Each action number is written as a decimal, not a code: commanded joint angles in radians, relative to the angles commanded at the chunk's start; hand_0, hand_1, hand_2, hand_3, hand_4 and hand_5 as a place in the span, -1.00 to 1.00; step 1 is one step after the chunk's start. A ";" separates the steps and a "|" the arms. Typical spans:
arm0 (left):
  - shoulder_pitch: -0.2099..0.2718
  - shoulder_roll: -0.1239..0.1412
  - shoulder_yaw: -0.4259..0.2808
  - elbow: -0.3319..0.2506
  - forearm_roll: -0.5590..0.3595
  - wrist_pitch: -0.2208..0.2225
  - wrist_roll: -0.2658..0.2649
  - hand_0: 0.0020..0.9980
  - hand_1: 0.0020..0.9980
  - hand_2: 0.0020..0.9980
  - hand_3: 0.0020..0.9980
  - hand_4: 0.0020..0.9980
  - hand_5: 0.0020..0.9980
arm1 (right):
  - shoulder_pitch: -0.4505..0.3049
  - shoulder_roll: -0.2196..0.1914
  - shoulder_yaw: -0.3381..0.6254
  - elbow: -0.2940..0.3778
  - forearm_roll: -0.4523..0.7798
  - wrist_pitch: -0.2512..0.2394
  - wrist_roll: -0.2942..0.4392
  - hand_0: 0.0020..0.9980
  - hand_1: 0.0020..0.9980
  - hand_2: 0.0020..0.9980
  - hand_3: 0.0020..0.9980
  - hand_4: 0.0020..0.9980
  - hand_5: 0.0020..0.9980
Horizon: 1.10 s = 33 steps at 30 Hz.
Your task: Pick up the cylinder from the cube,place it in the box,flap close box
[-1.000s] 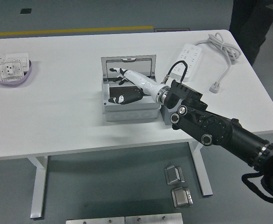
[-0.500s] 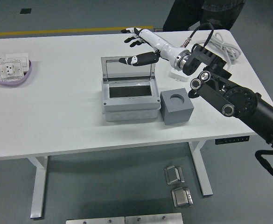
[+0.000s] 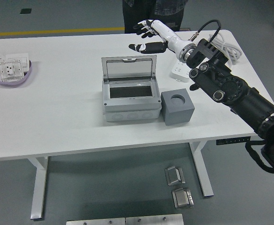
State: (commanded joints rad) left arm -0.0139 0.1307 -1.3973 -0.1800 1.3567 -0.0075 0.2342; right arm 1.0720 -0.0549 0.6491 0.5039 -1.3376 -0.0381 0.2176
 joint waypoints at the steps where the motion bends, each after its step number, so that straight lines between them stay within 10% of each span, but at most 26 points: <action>1: -0.001 0.000 0.003 0.000 -0.001 0.000 -0.001 0.39 0.35 0.39 0.62 0.56 -0.07 | -0.001 0.006 -0.009 -0.009 0.004 -0.002 0.002 0.58 0.38 0.43 0.57 0.70 -0.20; 13: 0.002 -0.005 0.029 0.000 -0.015 -0.002 -0.009 0.39 0.35 0.38 0.62 0.55 -0.08 | -0.038 0.013 -0.101 0.017 0.031 -0.009 0.005 0.61 0.38 0.43 0.56 0.69 -0.18; 33: 0.025 -0.009 0.042 0.000 -0.048 0.002 -0.020 0.39 0.35 0.38 0.62 0.54 -0.11 | -0.138 -0.126 -0.181 0.351 -0.059 -0.022 -0.060 0.58 0.37 0.42 0.56 0.66 -0.15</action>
State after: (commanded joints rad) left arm 0.0111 0.1218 -1.3551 -0.1800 1.3090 -0.0058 0.2146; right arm 0.9342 -0.1806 0.4678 0.8553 -1.3970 -0.0603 0.1573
